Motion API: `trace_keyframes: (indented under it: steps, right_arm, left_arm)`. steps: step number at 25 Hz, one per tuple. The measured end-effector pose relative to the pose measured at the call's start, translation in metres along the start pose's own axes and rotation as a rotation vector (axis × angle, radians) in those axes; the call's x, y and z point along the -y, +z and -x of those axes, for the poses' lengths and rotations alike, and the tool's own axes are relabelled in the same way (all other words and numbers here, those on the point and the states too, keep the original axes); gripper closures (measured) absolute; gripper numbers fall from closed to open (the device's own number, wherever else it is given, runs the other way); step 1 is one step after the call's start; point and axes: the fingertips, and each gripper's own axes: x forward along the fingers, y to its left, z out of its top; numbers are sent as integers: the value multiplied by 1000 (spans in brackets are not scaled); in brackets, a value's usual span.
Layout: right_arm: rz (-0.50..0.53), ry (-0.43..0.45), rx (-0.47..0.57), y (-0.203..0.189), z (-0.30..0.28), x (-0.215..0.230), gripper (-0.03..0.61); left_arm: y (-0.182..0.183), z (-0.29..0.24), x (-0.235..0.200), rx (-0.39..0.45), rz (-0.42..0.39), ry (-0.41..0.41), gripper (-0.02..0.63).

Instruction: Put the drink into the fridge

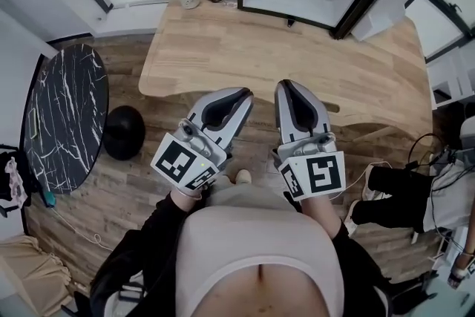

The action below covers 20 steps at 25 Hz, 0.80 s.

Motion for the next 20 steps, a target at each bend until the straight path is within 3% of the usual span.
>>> trace_keyframes:
  steps: [3,8,20]
  right_arm:
    - [3,-3,-5,2,5,-7,540]
    - [-8,-21,-4,4,18,-24,540]
    - [-3,-19,-9,1,62,-115,540]
  left_arm:
    - [-1,6,1,5,29,-6,588]
    - [5,25,15,-7,13,-29,587]
    - [16,111,43,-19,-6,-24,587]
